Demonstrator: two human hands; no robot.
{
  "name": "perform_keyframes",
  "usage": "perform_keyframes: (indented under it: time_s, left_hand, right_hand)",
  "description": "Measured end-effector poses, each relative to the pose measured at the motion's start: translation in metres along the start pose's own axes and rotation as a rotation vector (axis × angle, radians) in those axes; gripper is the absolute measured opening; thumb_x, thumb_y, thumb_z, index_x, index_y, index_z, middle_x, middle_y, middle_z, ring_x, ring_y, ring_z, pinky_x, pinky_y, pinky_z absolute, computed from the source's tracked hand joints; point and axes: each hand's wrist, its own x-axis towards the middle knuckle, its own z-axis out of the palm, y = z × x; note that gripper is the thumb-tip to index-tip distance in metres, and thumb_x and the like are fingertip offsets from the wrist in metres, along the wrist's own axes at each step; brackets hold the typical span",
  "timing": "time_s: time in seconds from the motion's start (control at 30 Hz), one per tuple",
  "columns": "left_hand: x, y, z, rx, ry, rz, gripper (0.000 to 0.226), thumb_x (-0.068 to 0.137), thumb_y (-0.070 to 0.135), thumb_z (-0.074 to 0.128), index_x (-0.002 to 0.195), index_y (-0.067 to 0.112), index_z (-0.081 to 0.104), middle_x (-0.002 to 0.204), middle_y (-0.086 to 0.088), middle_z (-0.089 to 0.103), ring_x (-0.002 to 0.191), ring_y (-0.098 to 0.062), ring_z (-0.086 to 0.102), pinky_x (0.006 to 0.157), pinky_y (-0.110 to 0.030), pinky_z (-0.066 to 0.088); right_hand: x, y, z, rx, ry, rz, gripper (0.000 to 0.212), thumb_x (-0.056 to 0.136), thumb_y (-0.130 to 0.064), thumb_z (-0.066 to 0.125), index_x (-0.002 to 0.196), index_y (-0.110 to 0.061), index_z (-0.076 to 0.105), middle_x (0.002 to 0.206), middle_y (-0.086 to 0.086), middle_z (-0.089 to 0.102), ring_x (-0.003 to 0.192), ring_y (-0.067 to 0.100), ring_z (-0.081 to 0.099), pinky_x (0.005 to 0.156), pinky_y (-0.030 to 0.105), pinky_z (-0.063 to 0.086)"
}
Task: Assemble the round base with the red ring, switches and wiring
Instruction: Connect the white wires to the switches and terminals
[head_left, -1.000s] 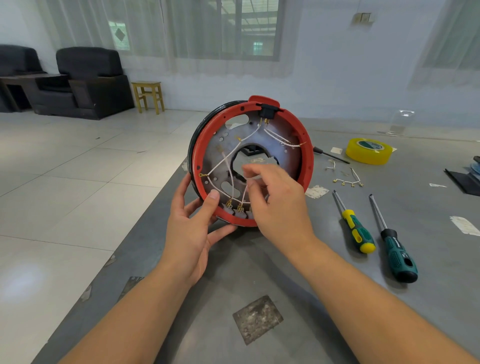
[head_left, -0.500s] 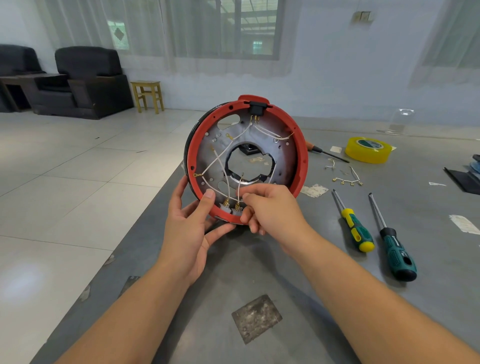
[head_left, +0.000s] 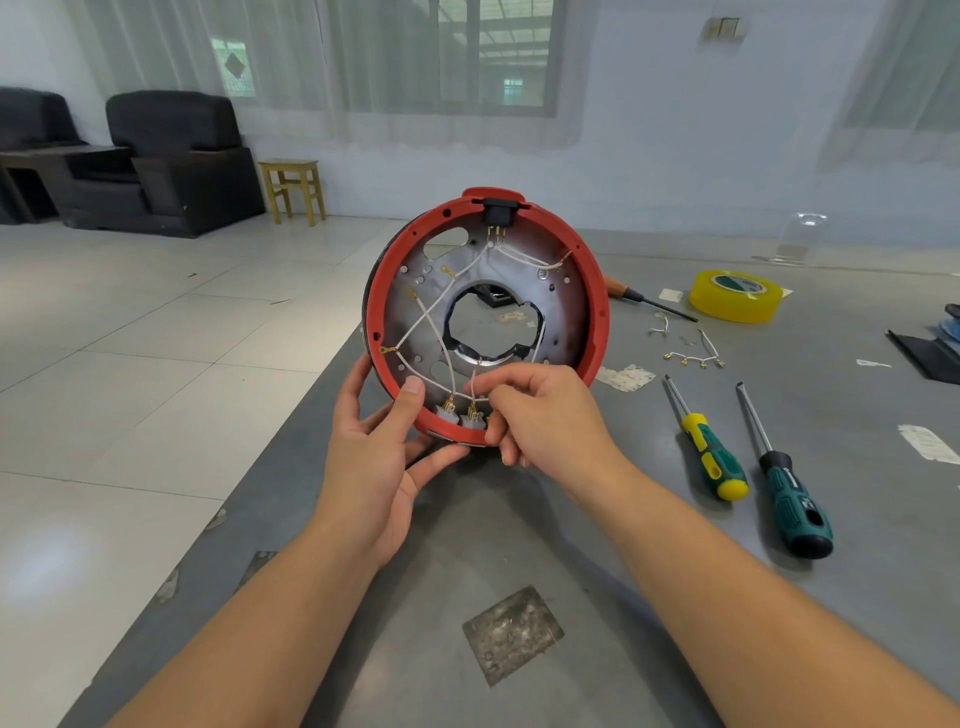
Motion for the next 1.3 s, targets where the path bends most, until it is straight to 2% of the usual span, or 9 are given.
perform_keyframes:
  time_s: [0.1, 0.27, 0.5, 0.63, 0.73, 0.87, 1.1, 1.2, 1.3]
  left_hand:
    - [-0.001, 0.001, 0.001, -0.018, 0.025, -0.017, 0.053, 0.098, 0.023, 0.072, 0.143, 0.042, 0.052, 0.118, -0.018, 0.077, 0.101, -0.044, 0.076, 0.074, -0.047, 0.066]
    - [0.002, 0.004, -0.002, -0.025, 0.073, -0.032, 0.051, 0.1, 0.022, 0.071, 0.143, 0.042, 0.05, 0.107, -0.012, 0.08, 0.098, -0.041, 0.078, 0.074, -0.049, 0.066]
    - [0.008, 0.012, -0.008, 0.012, 0.172, -0.039, 0.041, 0.097, 0.029, 0.075, 0.131, 0.043, 0.056, 0.118, -0.01, 0.077, 0.093, -0.034, 0.08, 0.07, -0.039, 0.066]
    - [0.011, 0.015, -0.013, 0.144, 0.187, -0.033, 0.045, 0.096, 0.04, 0.075, 0.134, 0.043, 0.052, 0.118, -0.007, 0.075, 0.088, -0.03, 0.081, 0.071, -0.04, 0.067]
    - [0.015, 0.017, -0.019, 0.501, 0.231, 0.059, 0.051, 0.093, 0.061, 0.069, 0.135, 0.044, 0.046, 0.117, -0.003, 0.073, 0.094, -0.024, 0.079, 0.072, -0.038, 0.065]
    - [0.018, 0.019, -0.03, 0.911, 0.258, 0.102, 0.056, 0.091, 0.081, 0.051, 0.126, 0.038, 0.045, 0.126, -0.001, 0.067, 0.113, -0.026, 0.067, 0.094, -0.043, 0.053]
    - [0.017, 0.025, -0.033, 1.208, 0.298, 0.137, 0.07, 0.09, 0.086, 0.039, 0.128, 0.03, 0.058, 0.113, 0.002, 0.063, 0.108, -0.024, 0.057, 0.085, -0.039, 0.043]
    - [0.018, 0.025, -0.036, 1.329, 0.313, 0.142, 0.054, 0.093, 0.08, 0.04, 0.103, 0.031, 0.061, 0.095, 0.007, 0.06, 0.109, -0.029, 0.056, 0.081, -0.039, 0.042]
    - [0.018, 0.024, -0.034, 1.381, 0.311, 0.193, 0.052, 0.096, 0.072, 0.04, 0.087, 0.026, 0.064, 0.082, 0.006, 0.063, 0.084, -0.02, 0.058, 0.065, -0.032, 0.038]
  right_hand:
    - [0.001, 0.003, -0.001, -0.069, 0.04, -0.065, 0.031, 0.095, -0.01, 0.048, 0.106, -0.025, 0.073, 0.059, 0.001, 0.069, 0.041, 0.013, 0.059, 0.042, 0.022, 0.046]
    - [-0.003, 0.017, -0.01, -0.595, 0.332, -0.552, 0.024, 0.092, -0.014, 0.055, 0.105, -0.021, 0.074, 0.086, -0.011, 0.068, 0.073, 0.012, 0.064, 0.063, 0.036, 0.056]
    - [0.002, 0.038, -0.028, -0.962, 0.185, -0.733, 0.035, 0.081, -0.044, 0.071, 0.111, -0.028, 0.067, 0.115, -0.011, 0.058, 0.113, 0.018, 0.048, 0.091, 0.033, 0.038]
    - [0.006, 0.037, -0.028, -0.96, 0.217, -0.826, 0.026, 0.087, -0.042, 0.073, 0.106, -0.025, 0.072, 0.108, -0.007, 0.063, 0.108, 0.023, 0.053, 0.088, 0.036, 0.046]
    - [0.005, 0.036, -0.029, -0.946, 0.203, -0.863, 0.024, 0.09, -0.042, 0.071, 0.105, -0.023, 0.074, 0.105, -0.004, 0.064, 0.104, 0.024, 0.055, 0.088, 0.037, 0.049]
    - [0.001, 0.035, -0.026, -0.849, 0.166, -0.844, 0.022, 0.091, -0.038, 0.071, 0.105, -0.022, 0.075, 0.104, -0.004, 0.062, 0.102, 0.022, 0.054, 0.087, 0.036, 0.049]
    - [-0.003, 0.034, -0.024, -0.749, 0.135, -0.779, 0.02, 0.089, -0.033, 0.073, 0.104, -0.02, 0.074, 0.103, -0.004, 0.061, 0.105, 0.019, 0.052, 0.087, 0.036, 0.049]
    - [-0.005, 0.034, -0.024, -0.707, 0.134, -0.761, 0.02, 0.088, -0.032, 0.073, 0.103, -0.02, 0.074, 0.101, -0.004, 0.061, 0.103, 0.018, 0.052, 0.088, 0.033, 0.048]
    - [-0.006, 0.034, -0.025, -0.68, 0.094, -0.7, 0.021, 0.089, -0.037, 0.068, 0.103, -0.022, 0.073, 0.101, -0.005, 0.06, 0.104, 0.015, 0.052, 0.088, 0.033, 0.048]
